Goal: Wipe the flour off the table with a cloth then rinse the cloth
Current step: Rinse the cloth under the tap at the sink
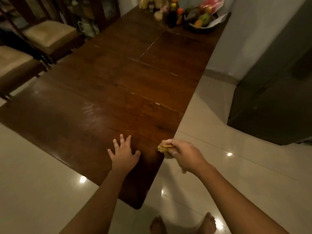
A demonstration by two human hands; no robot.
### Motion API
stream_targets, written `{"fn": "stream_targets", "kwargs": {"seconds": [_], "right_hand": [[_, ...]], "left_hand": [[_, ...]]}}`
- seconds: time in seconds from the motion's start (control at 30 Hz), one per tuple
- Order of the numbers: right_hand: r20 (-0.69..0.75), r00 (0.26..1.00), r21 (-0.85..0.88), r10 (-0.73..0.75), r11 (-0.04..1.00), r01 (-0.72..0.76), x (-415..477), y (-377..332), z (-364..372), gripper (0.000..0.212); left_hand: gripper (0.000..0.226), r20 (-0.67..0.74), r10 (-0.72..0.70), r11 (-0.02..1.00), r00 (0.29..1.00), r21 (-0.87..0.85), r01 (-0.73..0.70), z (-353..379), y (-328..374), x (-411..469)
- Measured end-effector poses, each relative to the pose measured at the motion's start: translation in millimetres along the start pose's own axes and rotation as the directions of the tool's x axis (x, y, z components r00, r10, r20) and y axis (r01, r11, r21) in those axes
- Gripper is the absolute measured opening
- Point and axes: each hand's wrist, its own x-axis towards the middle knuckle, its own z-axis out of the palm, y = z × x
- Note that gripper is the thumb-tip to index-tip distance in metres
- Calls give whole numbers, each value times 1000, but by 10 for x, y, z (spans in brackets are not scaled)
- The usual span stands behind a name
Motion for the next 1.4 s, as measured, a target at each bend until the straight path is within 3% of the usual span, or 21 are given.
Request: {"fn": "stream_targets", "kwargs": {"seconds": [0.07,0.17,0.27,0.37,0.47,0.57,0.7,0.77,0.93,1.07,1.23,1.4], "right_hand": [[-75,996,136,57,990,-46,-267,55,-328,50],[-147,985,245,89,968,-51,-736,171,-816,59],[-251,956,329,151,942,-62,-1267,343,-1320,55],[-458,856,380,240,923,-56,-1899,723,-1771,54],[-550,792,397,264,917,-30,-2214,918,-1973,55],[-660,668,494,344,869,41,-2814,1254,-2280,50],[-760,510,551,402,815,179,-3481,1703,-2681,33],[-781,453,564,429,796,220,-3766,1938,-2834,29],[-790,348,601,505,749,278,-4451,2469,-3231,26],[-796,190,604,575,737,303,-4986,2859,-3483,21],[-763,-60,604,644,743,288,-5489,3408,-3773,26],[-706,-191,628,682,727,278,-5794,4030,-4236,21]], "left_hand": [[61,128,20,974,992,-225,10,-150,368,-75],[50,125,199,874,972,-471,-118,-264,1121,-407],[45,62,427,785,902,-520,-336,-194,1973,-745],[46,113,633,691,766,-530,-492,-37,2945,-1243],[47,165,711,648,683,-532,-545,103,3464,-1494],[52,235,782,602,577,-526,-601,420,4149,-1904],[62,269,850,513,453,-614,-599,830,5021,-2417],[50,262,876,468,404,-666,-582,1032,5405,-2667],[46,242,894,421,378,-742,-522,1416,6244,-3274],[40,235,903,393,361,-792,-467,1681,6815,-3700],[37,258,916,375,308,-824,-425,2006,7539,-4007],[37,270,940,335,209,-847,-412,2407,8391,-4087]]}}
